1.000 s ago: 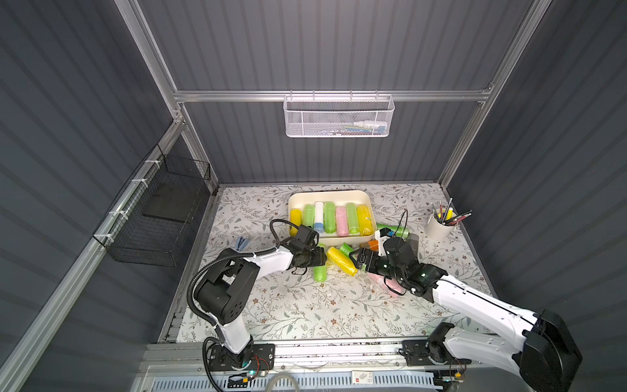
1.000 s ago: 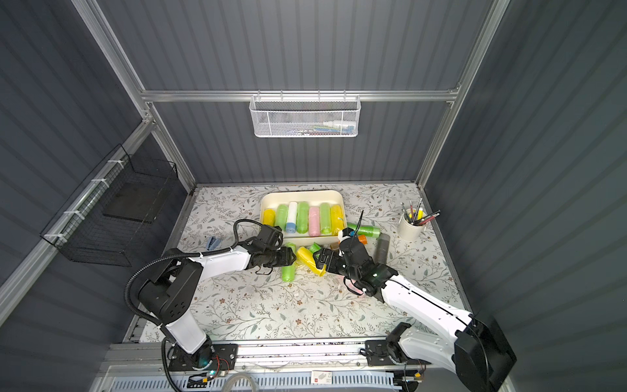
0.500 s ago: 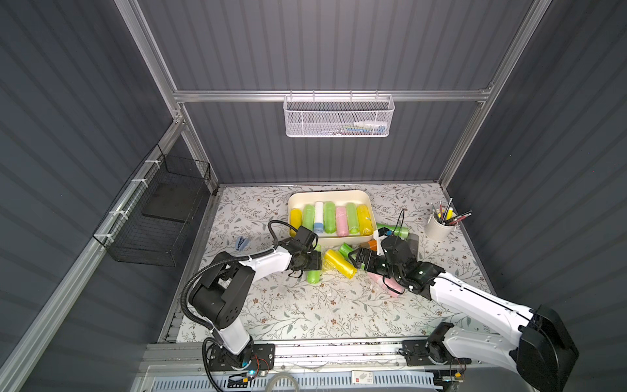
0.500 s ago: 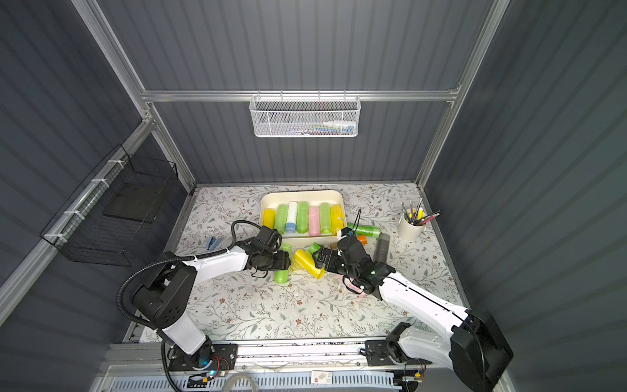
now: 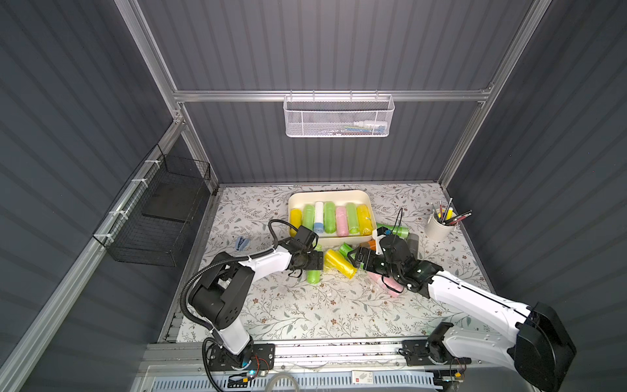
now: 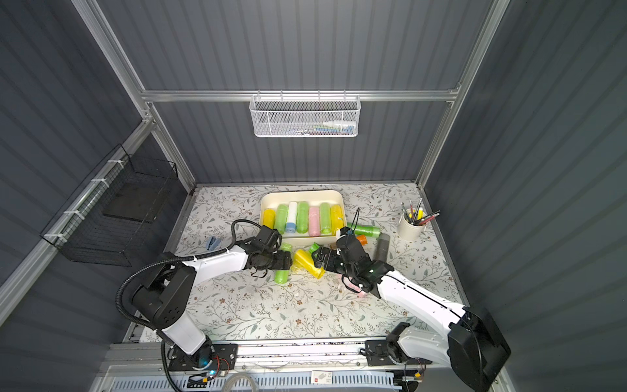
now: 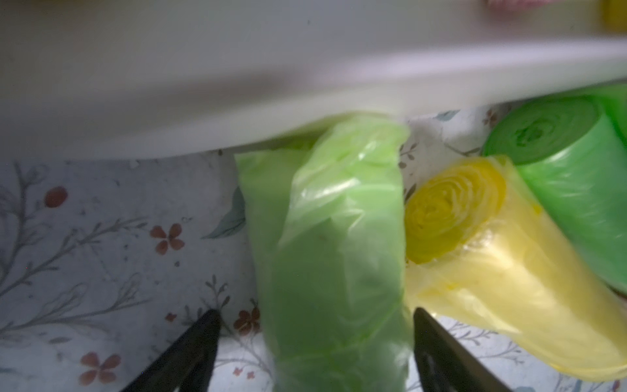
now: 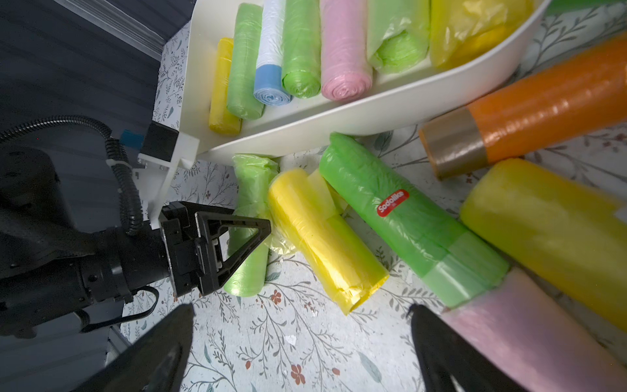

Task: Put the roll of trash bags into the storage box
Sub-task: Move the roll of trash bags to the center of the board, then pick up the roll of trash bags from the center of the board.

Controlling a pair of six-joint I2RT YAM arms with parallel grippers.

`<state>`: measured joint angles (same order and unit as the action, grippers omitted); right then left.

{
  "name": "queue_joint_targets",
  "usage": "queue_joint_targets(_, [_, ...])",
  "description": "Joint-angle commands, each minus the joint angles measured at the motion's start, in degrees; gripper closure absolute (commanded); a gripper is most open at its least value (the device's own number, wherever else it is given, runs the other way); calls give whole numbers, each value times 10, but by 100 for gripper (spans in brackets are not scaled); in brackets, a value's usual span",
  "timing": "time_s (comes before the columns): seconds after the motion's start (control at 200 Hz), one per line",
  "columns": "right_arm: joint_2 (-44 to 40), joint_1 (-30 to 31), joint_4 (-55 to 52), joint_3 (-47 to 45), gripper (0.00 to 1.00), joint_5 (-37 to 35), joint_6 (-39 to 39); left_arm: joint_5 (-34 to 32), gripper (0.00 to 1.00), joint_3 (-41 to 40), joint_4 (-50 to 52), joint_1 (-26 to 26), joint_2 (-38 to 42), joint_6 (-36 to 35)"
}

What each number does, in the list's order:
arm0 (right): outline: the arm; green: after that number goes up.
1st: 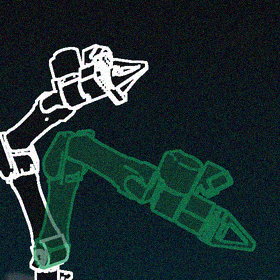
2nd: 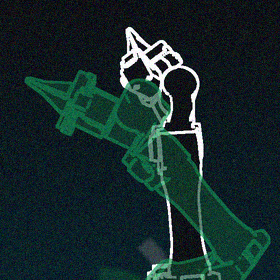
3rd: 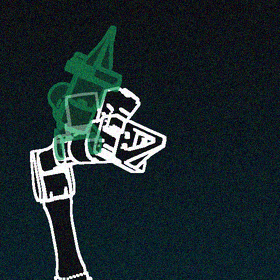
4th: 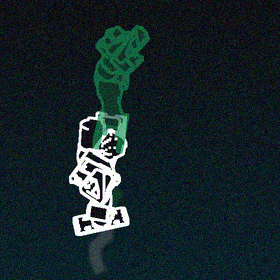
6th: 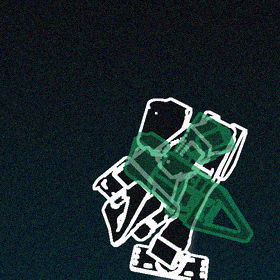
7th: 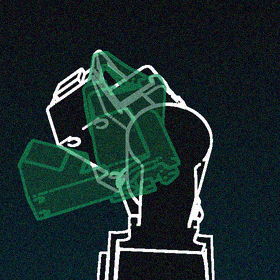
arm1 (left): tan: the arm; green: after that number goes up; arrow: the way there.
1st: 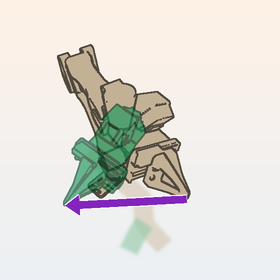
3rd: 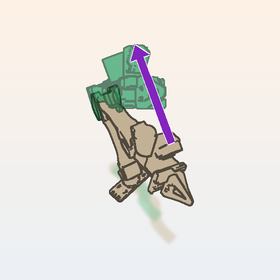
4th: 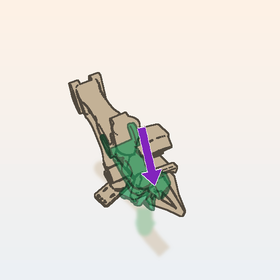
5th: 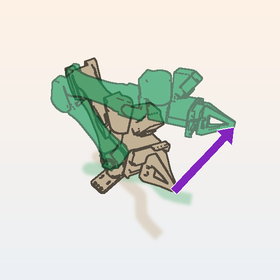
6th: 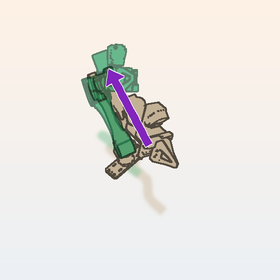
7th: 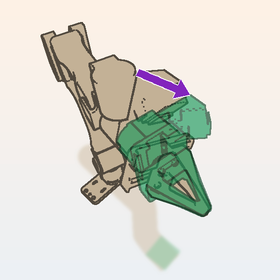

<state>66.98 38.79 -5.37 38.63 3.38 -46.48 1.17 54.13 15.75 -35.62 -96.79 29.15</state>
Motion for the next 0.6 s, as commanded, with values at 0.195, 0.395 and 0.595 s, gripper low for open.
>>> queue_joint_targets(0.195, [14, 2, -12, 22, 1, 8, 3, -28, 3, 6, 53, -2, 5, -3])
queue_joint_targets(0.395, [14, 2, -15, 23, 1, 12, 4, -51, 3, -14, 63, -2, 43, -7])
queue_joint_targets(0.595, [17, 2, -14, 26, 1, 13, 5, -57, 4, -17, 77, -2, 43, -8])
